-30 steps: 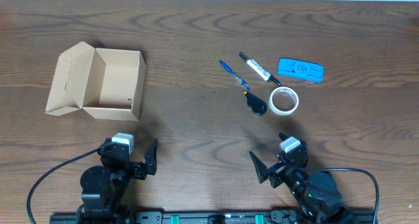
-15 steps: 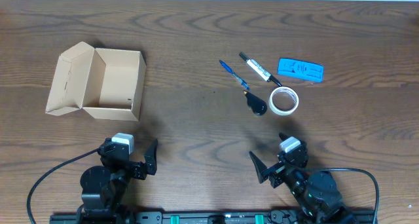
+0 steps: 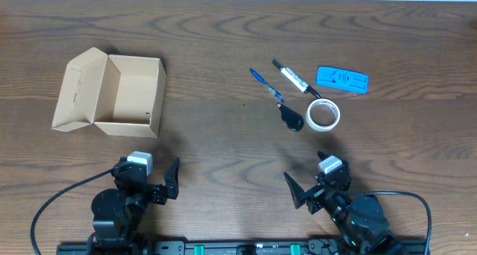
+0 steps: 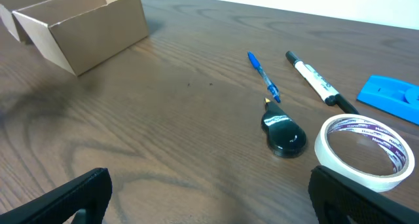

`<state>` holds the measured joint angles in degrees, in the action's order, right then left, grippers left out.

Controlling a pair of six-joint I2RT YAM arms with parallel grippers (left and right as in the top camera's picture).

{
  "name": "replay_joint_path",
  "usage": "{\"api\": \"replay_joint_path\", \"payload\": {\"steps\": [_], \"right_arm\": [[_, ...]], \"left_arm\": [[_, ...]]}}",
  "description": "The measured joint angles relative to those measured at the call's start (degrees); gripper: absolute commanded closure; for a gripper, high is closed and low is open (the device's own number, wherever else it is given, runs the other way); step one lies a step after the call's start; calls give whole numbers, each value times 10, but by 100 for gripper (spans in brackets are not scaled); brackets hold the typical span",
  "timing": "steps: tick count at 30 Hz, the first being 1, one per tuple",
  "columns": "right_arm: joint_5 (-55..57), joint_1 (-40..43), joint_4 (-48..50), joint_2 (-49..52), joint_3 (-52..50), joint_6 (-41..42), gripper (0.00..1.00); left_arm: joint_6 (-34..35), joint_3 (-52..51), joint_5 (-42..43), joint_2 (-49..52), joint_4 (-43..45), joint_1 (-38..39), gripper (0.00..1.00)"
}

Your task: Pack container

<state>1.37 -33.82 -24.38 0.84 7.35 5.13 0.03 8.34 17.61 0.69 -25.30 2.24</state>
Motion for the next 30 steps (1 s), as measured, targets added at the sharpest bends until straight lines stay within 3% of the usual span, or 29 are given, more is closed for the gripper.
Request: {"api": "replay_joint_path", "payload": {"steps": [18, 24, 30], "right_arm": [[0, 0, 0, 0, 0, 0, 1], [0, 0, 0, 0, 0, 0, 1], [1, 0, -1, -2, 0, 0, 1]], "left_arm": [[19, -3, -21, 14, 64, 0, 5], [-6, 55, -55, 154, 66, 0, 5], [-62, 200, -66, 360, 72, 0, 5]]}}
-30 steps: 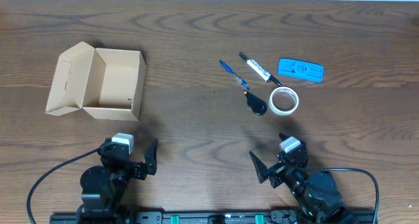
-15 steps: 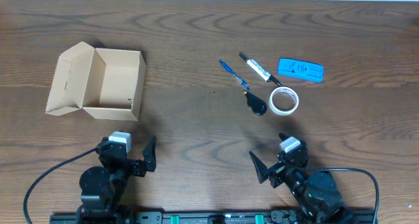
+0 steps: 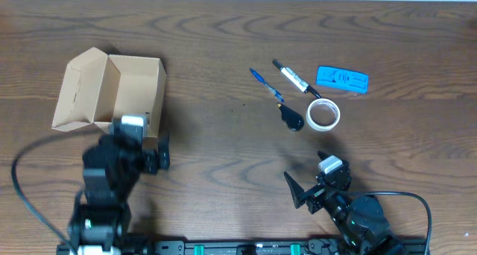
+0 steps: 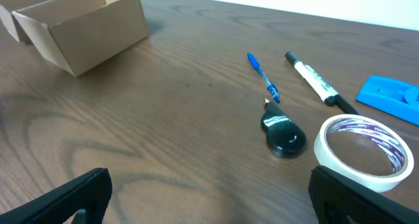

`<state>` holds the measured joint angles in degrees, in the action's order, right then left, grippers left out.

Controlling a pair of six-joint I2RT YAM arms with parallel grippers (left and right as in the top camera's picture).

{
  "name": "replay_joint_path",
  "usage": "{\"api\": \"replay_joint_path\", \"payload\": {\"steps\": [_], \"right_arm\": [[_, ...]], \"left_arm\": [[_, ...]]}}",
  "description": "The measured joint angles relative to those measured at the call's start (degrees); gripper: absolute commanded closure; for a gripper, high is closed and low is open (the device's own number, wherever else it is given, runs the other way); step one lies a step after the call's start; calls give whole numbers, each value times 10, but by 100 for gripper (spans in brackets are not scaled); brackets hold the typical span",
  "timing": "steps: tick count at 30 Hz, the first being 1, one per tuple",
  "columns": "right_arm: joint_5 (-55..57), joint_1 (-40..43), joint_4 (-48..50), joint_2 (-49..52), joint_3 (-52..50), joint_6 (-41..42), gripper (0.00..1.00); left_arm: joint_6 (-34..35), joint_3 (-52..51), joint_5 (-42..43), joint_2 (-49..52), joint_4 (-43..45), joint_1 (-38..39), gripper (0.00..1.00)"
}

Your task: Pack container

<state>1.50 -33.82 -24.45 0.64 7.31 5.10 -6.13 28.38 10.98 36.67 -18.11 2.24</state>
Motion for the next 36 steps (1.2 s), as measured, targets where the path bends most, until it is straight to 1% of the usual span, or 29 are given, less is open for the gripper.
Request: {"api": "replay_joint_path", "payload": {"steps": [4, 10, 13, 18, 20, 21, 23, 25, 26, 27, 29, 30, 34, 36], "right_arm": [[0, 0, 1, 0, 0, -1, 1], [0, 0, 0, 0, 0, -2, 1], [0, 0, 0, 0, 0, -2, 1], [0, 0, 1, 0, 0, -2, 1], [0, 0, 0, 0, 0, -2, 1], [0, 0, 0, 0, 0, -2, 1], [0, 0, 0, 0, 0, -2, 1], [0, 0, 0, 0, 0, -2, 1], [0, 0, 1, 0, 0, -2, 1], [0, 0, 1, 0, 0, -2, 1], [0, 0, 1, 0, 0, -2, 1], [0, 0, 0, 0, 0, -2, 1], [0, 0, 0, 0, 0, -2, 1], [0, 0, 0, 0, 0, -2, 1]], "left_arm": [[-28, 94, -5, 139, -11, 0, 5], [-43, 209, -7, 327, -23, 0, 5], [-46, 228, -7, 391, 8, 0, 5], [-47, 228, -7, 457, 61, 0, 5], [-47, 228, -7, 480, 64, 0, 0], [-49, 228, -7, 490, 64, 0, 8], [-47, 228, -7, 505, 63, 0, 20], [-46, 228, -7, 520, 62, 0, 38], [-49, 228, -7, 525, 61, 0, 48], [-48, 228, -7, 529, 61, 0, 67], [-50, 228, -6, 533, 61, 0, 90], [-51, 228, -7, 533, 61, 0, 94], [-54, 228, -4, 533, 61, 0, 94], [-63, 229, 17, 533, 61, 0, 94]]}}
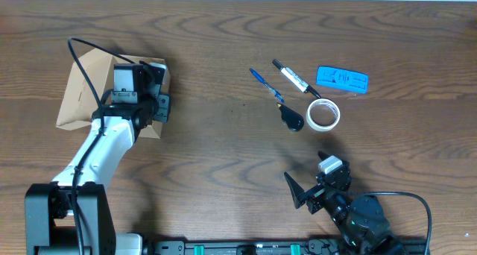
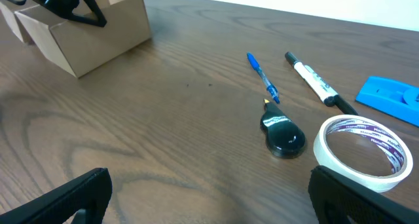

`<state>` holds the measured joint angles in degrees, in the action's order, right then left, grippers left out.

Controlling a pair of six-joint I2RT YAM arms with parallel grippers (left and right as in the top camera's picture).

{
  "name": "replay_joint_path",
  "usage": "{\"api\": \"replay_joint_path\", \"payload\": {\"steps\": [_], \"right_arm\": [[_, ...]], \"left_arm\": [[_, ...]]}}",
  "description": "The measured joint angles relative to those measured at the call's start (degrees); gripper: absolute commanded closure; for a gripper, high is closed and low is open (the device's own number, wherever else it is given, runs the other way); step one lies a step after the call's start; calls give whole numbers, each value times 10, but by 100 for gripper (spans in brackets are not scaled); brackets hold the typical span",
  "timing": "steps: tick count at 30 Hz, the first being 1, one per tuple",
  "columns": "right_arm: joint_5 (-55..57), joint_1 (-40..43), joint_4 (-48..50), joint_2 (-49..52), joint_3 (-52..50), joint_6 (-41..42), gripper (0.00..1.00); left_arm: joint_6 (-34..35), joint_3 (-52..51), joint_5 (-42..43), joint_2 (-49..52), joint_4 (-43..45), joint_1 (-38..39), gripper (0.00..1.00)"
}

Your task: Pack container

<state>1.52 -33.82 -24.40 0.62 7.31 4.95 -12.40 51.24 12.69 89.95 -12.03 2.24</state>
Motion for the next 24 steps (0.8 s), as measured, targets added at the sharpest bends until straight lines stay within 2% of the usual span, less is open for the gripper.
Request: {"api": "replay_joint_path", "payload": {"steps": [6, 12, 18, 24], "right_arm": [[0, 0, 0, 0, 0, 0, 1], [0, 0, 0, 0, 0, 0, 1], [0, 0, 0, 0, 0, 0, 1], [0, 0, 0, 0, 0, 0, 1]], "left_arm": [[-62, 0, 96, -14, -3, 5, 94], [-202, 7, 167, -45, -62, 42, 94], [-346, 7, 206, -46, -105, 89, 94], [-427, 7, 217, -46, -117, 103, 94]]}}
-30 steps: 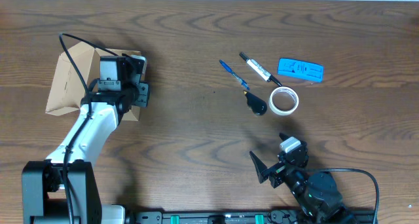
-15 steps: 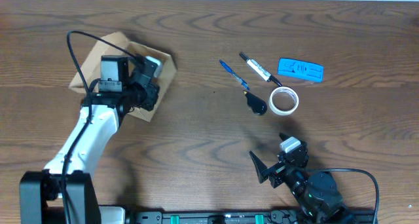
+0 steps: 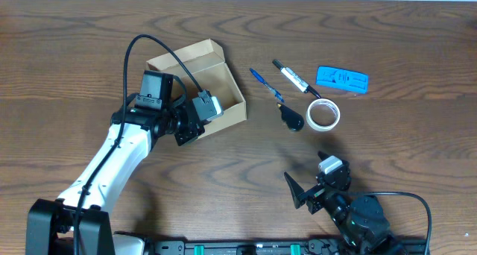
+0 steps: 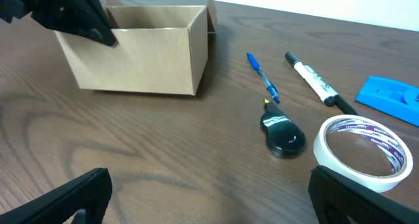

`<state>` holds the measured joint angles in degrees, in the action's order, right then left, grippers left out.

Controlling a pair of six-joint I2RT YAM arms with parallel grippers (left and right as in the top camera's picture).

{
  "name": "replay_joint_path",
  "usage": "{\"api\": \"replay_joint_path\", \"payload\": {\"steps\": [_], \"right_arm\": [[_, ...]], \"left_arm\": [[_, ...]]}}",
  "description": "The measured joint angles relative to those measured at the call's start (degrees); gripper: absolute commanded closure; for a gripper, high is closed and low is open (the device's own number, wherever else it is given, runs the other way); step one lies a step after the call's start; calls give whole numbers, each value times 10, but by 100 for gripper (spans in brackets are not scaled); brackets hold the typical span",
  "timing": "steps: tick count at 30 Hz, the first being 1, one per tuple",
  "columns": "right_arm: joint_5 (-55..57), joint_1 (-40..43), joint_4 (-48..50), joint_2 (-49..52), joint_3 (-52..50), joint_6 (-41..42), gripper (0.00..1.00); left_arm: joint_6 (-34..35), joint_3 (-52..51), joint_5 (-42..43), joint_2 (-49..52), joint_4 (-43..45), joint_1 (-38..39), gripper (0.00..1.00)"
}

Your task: Pack container

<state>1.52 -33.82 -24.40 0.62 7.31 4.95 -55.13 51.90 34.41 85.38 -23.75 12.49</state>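
An open cardboard box (image 3: 212, 76) stands left of the table's middle, its lid flap folded back. My left gripper (image 3: 197, 119) is shut on the box's near-left wall, one finger inside and one outside; in the right wrist view its dark fingers (image 4: 78, 18) show at the box's (image 4: 141, 57) left corner. Right of the box lie a blue pen (image 3: 266, 85), a marker (image 3: 295, 79), a blue flat case (image 3: 342, 79), a roll of white tape (image 3: 323, 114) and a black rounded object (image 3: 292, 119). Near the front edge my right gripper (image 4: 209, 207) stands open and holds nothing.
The left arm's cable (image 3: 160, 50) loops over the table behind the box. Bare wooden table (image 3: 387, 158) lies between the loose items and the right gripper. The pen (image 4: 263, 76) lies closest to the box's right side.
The box has moved from the far left to just left of the pen and has turned. My left gripper, then at its right wall, has moved with it. The right arm is unmoved.
Both grippers rested open near the front edge, the box far left. Then my left arm stood just in front of the box, then over its right wall. Now the box stands near the loose items with the left gripper on it. The items and right gripper stayed put.
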Motion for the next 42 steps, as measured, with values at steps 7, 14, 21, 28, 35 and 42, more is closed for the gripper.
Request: {"api": "replay_joint_path", "payload": {"steps": [7, 14, 21, 28, 35, 42], "right_arm": [[0, 0, 0, 0, 0, 0, 1], [0, 0, 0, 0, 0, 0, 1], [0, 0, 0, 0, 0, 0, 1], [0, 0, 0, 0, 0, 0, 1], [0, 0, 0, 0, 0, 0, 1], [0, 0, 0, 0, 0, 0, 1]], "left_arm": [[-56, 0, 16, 0, -49, 0, 94], [-67, 0, 29, 0, -63, 0, 94], [-73, 0, 30, 0, -88, 0, 95], [-104, 0, 31, 0, -125, 0, 94], [-111, 0, 31, 0, -125, 12, 94], [-112, 0, 31, 0, -134, 26, 83]]}}
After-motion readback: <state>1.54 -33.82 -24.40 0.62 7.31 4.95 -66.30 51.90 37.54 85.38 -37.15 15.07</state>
